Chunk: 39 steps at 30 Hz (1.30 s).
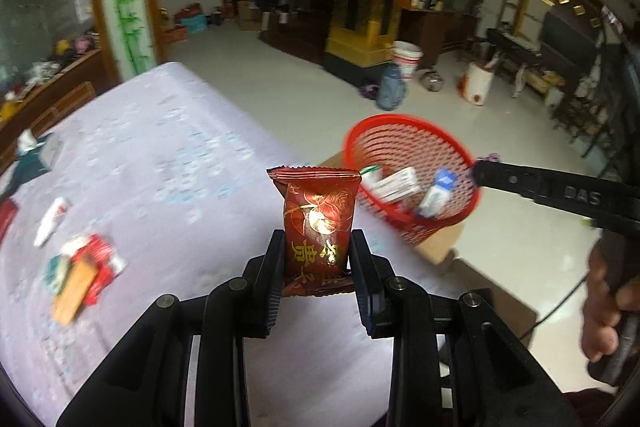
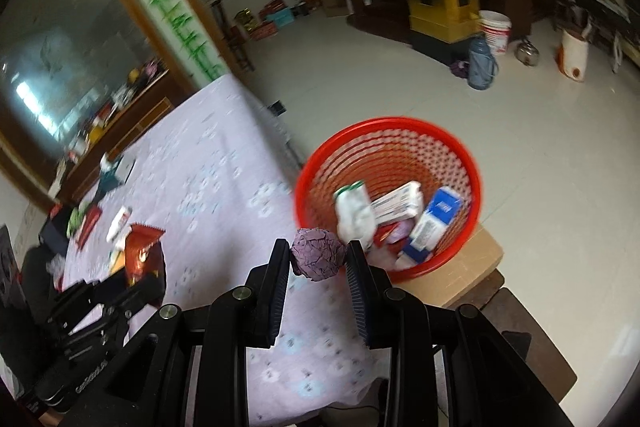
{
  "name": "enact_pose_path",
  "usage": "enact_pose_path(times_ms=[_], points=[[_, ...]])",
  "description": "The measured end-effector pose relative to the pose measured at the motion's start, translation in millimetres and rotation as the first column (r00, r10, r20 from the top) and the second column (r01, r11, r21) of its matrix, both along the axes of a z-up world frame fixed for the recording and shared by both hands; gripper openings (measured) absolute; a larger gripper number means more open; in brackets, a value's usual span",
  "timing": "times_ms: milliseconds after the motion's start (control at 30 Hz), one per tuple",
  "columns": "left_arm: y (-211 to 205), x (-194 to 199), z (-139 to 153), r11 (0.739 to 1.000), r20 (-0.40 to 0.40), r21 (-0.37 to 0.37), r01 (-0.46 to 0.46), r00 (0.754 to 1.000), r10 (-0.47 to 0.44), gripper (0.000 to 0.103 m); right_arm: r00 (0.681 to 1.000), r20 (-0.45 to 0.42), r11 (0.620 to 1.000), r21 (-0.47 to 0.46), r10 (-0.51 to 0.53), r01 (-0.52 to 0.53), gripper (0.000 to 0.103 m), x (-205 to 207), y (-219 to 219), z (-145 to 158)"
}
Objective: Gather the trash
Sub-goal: 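Open both tools over the red wastebasket to drop the wrappers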
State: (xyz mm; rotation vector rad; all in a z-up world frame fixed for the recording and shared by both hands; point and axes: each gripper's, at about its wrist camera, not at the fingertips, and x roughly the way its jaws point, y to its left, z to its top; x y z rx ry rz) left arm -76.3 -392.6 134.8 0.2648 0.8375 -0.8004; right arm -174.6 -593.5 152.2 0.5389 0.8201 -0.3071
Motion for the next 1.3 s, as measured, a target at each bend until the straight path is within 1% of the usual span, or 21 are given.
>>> enact_pose_path(times_ms=[133, 200, 433, 467, 500, 533, 600, 633, 700, 800, 900, 1133, 1300], points=[[-33, 7, 3, 0.998, -0.052, -0.030, 0.062, 0.997, -0.064, 0.030, 1.000, 0.007, 0.999, 0.022, -0.030, 0.029, 0.031, 3, -28, 5], [-54, 13, 0, 0.996, -0.073, -0.025, 0.082, 0.994, -0.084, 0.030, 0.999, 0.005, 0.999, 0.023, -0.045, 0.045, 0.031, 9, -42, 6], [-119, 31, -13, 0.993, -0.141, -0.031, 0.112, 0.983, -0.115, 0.030, 0.996, 0.000, 0.993, 0.079, -0.089, 0.089, 0.033, 36, -85, 1], [-124, 33, -14, 0.993, -0.135, -0.031, 0.111, 0.984, -0.114, 0.032, 0.996, 0.005, 0.992, 0.084, -0.093, 0.092, 0.040, 38, -90, 1], [-130, 33, -15, 0.993, -0.133, -0.028, 0.112, 0.984, -0.115, 0.037, 0.995, 0.003, 0.992, 0.077, -0.099, 0.099, 0.050, 41, -94, 0], [-133, 34, -15, 0.993, -0.131, -0.029, 0.112, 0.985, -0.115, 0.040, 0.994, -0.009, 0.992, 0.063, -0.111, 0.111, 0.053, 43, -98, 0], [-136, 35, -14, 0.993, -0.135, -0.040, 0.108, 0.985, -0.112, 0.044, 0.992, 0.001, 0.990, 0.068, -0.124, 0.123, 0.055, 42, -103, 3], [-135, 35, -13, 0.993, -0.136, -0.048, 0.107, 0.984, -0.113, 0.050, 0.993, 0.008, 0.990, 0.068, -0.120, 0.120, 0.055, 41, -103, 6], [-133, 33, -11, 0.993, -0.122, -0.049, 0.105, 0.986, -0.110, 0.054, 0.993, 0.007, 0.993, 0.041, -0.114, 0.114, 0.055, 39, -102, 9], [-121, 29, -7, 0.994, -0.108, -0.049, 0.098, 0.989, -0.103, 0.054, 0.995, 0.005, 0.994, 0.046, -0.100, 0.100, 0.055, 36, -97, 10], [-101, 26, -5, 0.996, -0.102, -0.055, 0.070, 0.992, -0.076, 0.056, 0.998, 0.000, 0.996, 0.051, -0.068, 0.068, 0.055, 36, -81, 7], [-36, 22, -11, 0.999, -0.099, -0.024, -0.027, 0.995, 0.024, 0.058, 0.997, -0.032, 0.993, 0.098, 0.071, -0.067, 0.055, 47, -16, -9], [19, 29, -12, 0.992, -0.107, -0.025, -0.122, 0.987, 0.118, 0.057, 0.981, -0.060, 0.977, 0.112, 0.187, -0.180, 0.055, 65, 38, -19]])
